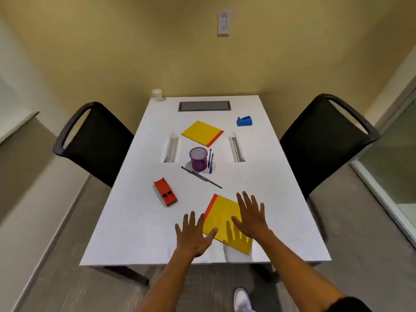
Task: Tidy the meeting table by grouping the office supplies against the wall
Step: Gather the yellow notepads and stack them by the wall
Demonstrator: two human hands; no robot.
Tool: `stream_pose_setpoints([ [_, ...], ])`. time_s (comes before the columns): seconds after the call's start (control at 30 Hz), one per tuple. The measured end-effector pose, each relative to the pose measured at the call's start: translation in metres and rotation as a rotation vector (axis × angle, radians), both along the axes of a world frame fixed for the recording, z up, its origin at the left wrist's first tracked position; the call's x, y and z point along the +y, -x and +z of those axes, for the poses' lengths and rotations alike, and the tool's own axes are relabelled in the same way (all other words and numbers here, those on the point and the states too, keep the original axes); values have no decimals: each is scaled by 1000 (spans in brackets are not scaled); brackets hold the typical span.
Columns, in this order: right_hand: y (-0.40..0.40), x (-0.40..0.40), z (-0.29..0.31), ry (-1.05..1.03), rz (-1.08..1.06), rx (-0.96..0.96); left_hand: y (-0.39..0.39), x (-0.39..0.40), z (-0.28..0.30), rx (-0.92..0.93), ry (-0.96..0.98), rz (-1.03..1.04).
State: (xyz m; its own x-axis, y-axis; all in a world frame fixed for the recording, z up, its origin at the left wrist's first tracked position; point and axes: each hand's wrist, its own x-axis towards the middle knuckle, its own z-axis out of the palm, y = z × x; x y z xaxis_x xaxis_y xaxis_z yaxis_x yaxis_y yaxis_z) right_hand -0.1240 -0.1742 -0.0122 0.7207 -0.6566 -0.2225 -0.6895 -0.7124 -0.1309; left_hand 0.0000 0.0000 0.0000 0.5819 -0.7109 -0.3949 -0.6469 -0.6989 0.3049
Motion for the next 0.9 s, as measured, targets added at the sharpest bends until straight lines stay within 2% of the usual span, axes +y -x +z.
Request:
stream_pose_setpoints([
  [0.2,-21,-49,-21,-163,113,60,19,-43,-23,130,-67,236],
  [0.47,-48,-87,-61,-250,220,160,27,-72,-43,354,-88,567],
  [0.63,-57,-94,-79,-247,226,52,31,-85,-47,411,-59,675],
  [0.73,-57,-89,-82,-170,214,-42,29,-94,-44,454,5,762],
  [0.9,-67,-93,-86,-272,140,-96,23,-110,-40,573,239,1043],
])
